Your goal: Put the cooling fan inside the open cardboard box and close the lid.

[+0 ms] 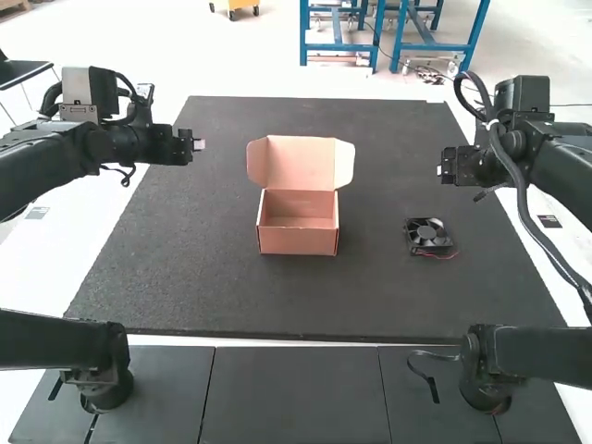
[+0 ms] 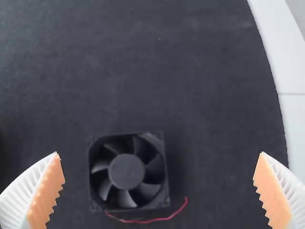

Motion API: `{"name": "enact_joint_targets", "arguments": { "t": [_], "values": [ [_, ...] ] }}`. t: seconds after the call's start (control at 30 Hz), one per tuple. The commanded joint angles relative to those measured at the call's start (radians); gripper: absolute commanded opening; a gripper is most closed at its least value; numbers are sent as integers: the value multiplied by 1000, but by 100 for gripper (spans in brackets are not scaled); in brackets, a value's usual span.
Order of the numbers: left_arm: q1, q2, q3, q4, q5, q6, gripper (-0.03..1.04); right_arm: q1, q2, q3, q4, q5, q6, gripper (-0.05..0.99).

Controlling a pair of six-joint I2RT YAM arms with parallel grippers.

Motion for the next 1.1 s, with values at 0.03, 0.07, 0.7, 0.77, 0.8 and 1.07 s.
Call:
{"name": "enact_joint_targets", "arguments": {
  "t": [0.03,0.07,0.7,0.77,0.8,1.07],
  "values": [
    [-9,2,-13,49,43,19,96,-31,58,-8,31,44,-133,91],
    [-9,2,-25,59,46,17,96,-43,75,-13,31,42,-139,91],
    [-52,58,-2,-83,153,129,96,-163,408,70,-12,-108,-59,90],
    [-47,56,3,-84,190,134,96,-163,425,75,-22,-124,-50,90],
    [-49,53,4,-84,195,134,96,-163,432,78,-22,-124,-47,90],
    [-62,-35,7,-115,232,129,96,-163,506,119,-22,-125,-30,90]
  ]
}}
